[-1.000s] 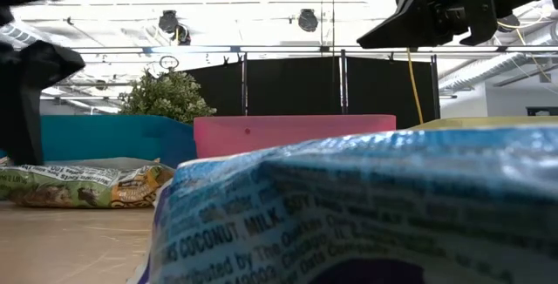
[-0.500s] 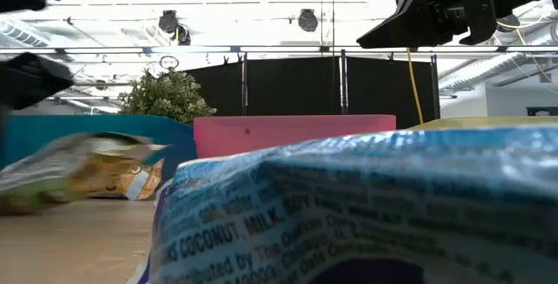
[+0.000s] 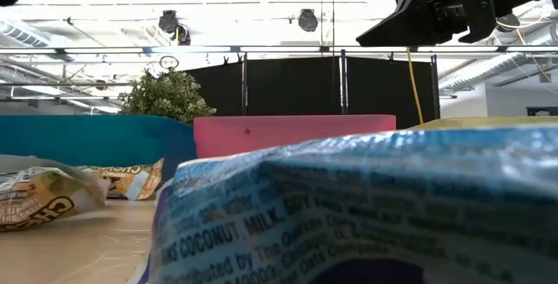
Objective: Pick and place Granola Bars by type
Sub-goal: Put the orange granola bar into the blue bin
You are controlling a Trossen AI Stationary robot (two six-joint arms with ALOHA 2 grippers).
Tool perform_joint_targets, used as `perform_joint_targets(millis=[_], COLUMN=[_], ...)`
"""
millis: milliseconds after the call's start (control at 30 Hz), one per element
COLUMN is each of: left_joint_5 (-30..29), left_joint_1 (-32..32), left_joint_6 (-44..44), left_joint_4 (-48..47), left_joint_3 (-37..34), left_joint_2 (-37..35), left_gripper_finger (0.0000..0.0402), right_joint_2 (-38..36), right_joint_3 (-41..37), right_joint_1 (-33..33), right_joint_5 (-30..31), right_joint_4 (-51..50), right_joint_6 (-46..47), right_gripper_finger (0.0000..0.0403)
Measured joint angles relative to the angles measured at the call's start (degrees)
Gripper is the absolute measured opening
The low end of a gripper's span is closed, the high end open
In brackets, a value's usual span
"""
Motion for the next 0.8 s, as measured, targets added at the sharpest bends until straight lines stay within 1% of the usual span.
perform_joint_targets(millis=[67,167,233,367,400,600,667,800], left_joint_5=[0.0,1.8,4.3,10.6,11.2,13.3,14.5,14.4], left_joint_1=[0.8,3.3,4.7,5.5,5.5,6.1,6.4,6.3], left_joint_6=[1.5,-3.6,-6.2,-6.6,-6.6,-7.5,-7.1,-8.3], left_joint_4=[-0.3,0.3,0.9,0.7,0.6,-2.3,-2.5,-3.4], left_joint_3=[0.3,-0.1,-0.2,0.9,1.2,4.4,4.6,4.6], left_joint_2=[0.1,0.6,2.2,7.8,9.1,14.5,15.2,15.2], left_gripper_finger=[0.0205,0.0205,0.0205,0.0205,0.0205,0.0205,0.0205,0.0201], right_joint_2=[0.0,0.0,0.0,0.0,0.0,0.0,0.0,0.0], right_joint_3=[0.0,0.0,0.0,0.0,0.0,0.0,0.0,0.0], right_joint_1=[-0.2,-0.3,-0.3,-0.3,-0.3,-0.3,-0.3,-0.3], right_joint_5=[0.0,0.0,-0.1,-0.1,-0.1,-0.1,-0.1,-0.2], right_joint_4=[0.3,0.3,0.3,-0.1,-0.1,0.0,0.0,0.3], right_joint_6=[-0.1,0.4,1.0,1.1,1.1,1.3,1.3,1.3], right_gripper_finger=[0.0,0.0,0.0,0.0,0.0,0.0,0.0,0.0])
